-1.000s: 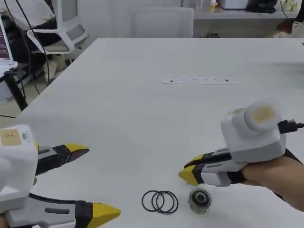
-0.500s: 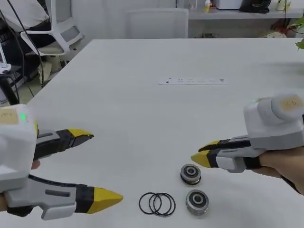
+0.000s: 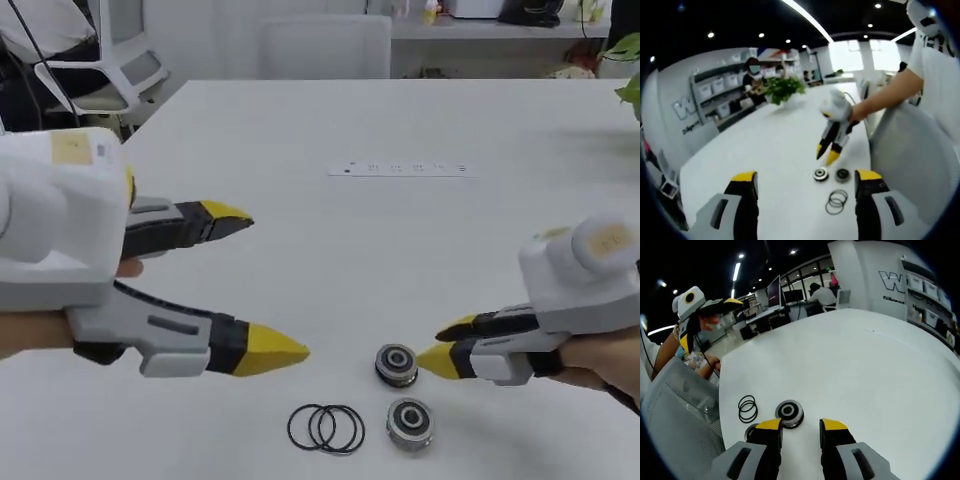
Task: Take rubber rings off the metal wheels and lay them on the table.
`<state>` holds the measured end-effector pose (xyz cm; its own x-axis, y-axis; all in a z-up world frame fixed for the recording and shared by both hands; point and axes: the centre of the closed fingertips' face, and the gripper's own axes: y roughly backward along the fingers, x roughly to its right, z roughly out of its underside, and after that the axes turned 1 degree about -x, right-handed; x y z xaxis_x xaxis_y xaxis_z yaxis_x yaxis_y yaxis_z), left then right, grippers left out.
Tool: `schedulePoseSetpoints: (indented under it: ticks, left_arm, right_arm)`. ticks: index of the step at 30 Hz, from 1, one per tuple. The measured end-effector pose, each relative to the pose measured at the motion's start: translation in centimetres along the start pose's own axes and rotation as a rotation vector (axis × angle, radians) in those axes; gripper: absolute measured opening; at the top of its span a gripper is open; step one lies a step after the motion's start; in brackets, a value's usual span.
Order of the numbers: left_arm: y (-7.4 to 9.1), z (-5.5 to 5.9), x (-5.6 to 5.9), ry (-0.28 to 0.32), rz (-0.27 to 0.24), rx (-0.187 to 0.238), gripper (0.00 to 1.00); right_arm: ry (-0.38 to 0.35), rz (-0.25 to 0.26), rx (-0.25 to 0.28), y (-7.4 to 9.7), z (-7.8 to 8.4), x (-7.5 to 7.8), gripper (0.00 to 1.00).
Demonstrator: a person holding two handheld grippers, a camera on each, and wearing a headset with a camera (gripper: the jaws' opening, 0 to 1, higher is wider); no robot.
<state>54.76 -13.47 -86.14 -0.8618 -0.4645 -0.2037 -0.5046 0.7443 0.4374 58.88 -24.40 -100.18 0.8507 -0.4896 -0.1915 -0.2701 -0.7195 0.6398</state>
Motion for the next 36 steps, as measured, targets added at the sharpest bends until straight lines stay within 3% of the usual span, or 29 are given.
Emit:
schedulePoseSetpoints:
  ticks: [8, 14, 18, 24, 29, 33, 36]
  left_arm:
    - [-3.1, -1.8, 0.9, -0.068, 0.071, 0.008, 0.78]
    - [-5.0, -4.4, 1.5, -0.12, 0.121, 0.054, 0.77]
    - [-6.6, -4.5, 1.1, -0.165, 0.125, 0.033, 0.73]
    - [-9.0, -4.9, 1.2, -0.168, 0.159, 0.045, 0.69]
    - [-10.8, -2.8, 0.9, -0.132, 0.151, 0.036, 0.59]
    - [-11.6, -0.8, 1.4, -0.094, 0.155, 0.033, 0.52]
    - [-12.3, 1.3, 2.1, -0.096, 0.168, 0.0, 0.44]
  right_arm:
    - [0.02, -0.014, -0.022, -0.5, 0.6, -0.1, 0.28]
    - [0.033, -0.023, -0.049, -0.8, 1.2, -0.4, 0.28]
    - [0.03, -0.023, -0.049, -0.8, 1.2, -0.4, 0.28]
    - [0.02, -0.024, -0.045, -0.8, 1.2, -0.4, 0.27]
    - [0.014, -0.024, -0.033, -0.8, 1.1, -0.4, 0.27]
    - [0.01, -0.028, -0.03, -0.8, 1.0, -0.5, 0.26]
    - [0.009, -0.03, -0.03, -1.0, 1.1, -0.6, 0.26]
